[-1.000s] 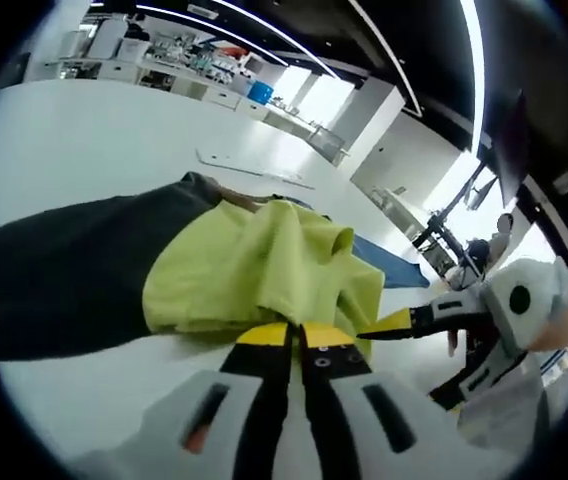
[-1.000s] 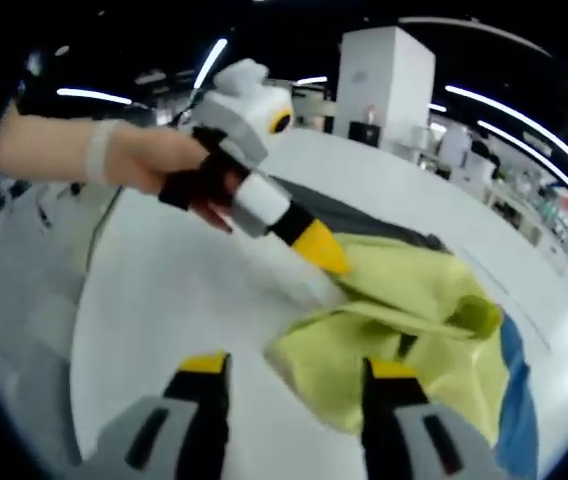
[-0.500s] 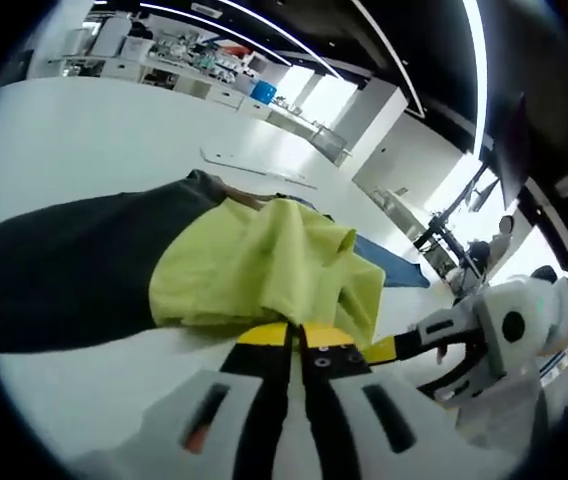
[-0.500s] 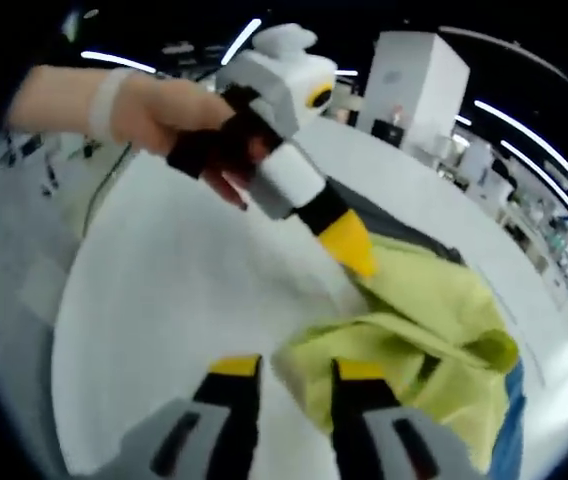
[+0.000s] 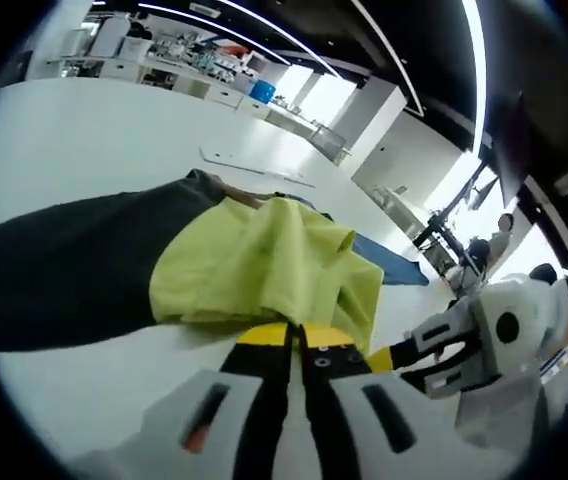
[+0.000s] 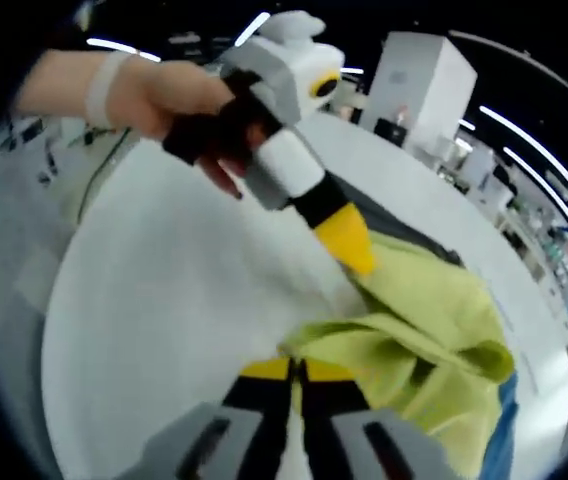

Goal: Fold the garment on the visible template until the final outline fits inside the template.

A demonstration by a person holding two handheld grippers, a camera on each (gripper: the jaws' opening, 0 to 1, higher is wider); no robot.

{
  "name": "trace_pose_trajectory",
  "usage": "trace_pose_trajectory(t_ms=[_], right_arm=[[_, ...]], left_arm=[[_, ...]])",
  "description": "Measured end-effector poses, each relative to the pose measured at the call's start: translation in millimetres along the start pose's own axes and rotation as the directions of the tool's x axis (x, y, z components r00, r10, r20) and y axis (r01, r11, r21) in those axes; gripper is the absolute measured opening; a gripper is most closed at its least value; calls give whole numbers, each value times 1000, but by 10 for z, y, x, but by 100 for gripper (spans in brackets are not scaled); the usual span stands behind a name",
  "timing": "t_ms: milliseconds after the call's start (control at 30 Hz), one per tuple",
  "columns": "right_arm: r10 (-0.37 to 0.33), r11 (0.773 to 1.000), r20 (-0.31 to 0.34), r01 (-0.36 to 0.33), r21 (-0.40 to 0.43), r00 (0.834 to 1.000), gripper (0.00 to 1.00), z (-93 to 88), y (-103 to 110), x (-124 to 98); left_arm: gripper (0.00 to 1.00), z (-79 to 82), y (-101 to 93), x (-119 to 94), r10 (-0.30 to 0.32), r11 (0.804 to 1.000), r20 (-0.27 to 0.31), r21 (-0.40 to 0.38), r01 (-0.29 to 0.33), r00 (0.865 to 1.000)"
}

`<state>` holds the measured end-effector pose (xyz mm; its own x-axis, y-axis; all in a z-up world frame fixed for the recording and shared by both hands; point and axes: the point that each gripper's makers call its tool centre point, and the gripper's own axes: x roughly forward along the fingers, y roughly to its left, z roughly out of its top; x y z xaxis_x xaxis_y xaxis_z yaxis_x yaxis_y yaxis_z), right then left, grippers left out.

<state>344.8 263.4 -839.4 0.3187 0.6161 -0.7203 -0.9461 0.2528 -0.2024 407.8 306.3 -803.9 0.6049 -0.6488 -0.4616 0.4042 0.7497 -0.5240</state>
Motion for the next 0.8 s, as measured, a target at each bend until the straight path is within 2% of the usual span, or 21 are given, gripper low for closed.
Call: trace_pose_trajectory(t_ms=[367,467,567,633,800], right_arm=[[-7,1000,3,7,30,1000,0,-43,-13,-272],[-14,999,2,14,34,1000,0,-65,-4,-365],[-20,999,4,19,43,1000,0,-130,-2,-446],[-18,998,8,18,66,1000,0,-174,8,-489],[-35,996,-18,36,76,999,0,-347,57,-631]], left_arm=[[0,-8,-18,-190,3,1000,3,23,-3,1000],[0,-56,-72,-258,3,1000,0,30,-3,1000],[0,-127,-113,-348,0,999,-11,40,1,1000],[0,-154,-49,-404,5,999,-15,41,-5,1000],[0,-266,-66,-554,12,1000,-20,27,-12,1000]])
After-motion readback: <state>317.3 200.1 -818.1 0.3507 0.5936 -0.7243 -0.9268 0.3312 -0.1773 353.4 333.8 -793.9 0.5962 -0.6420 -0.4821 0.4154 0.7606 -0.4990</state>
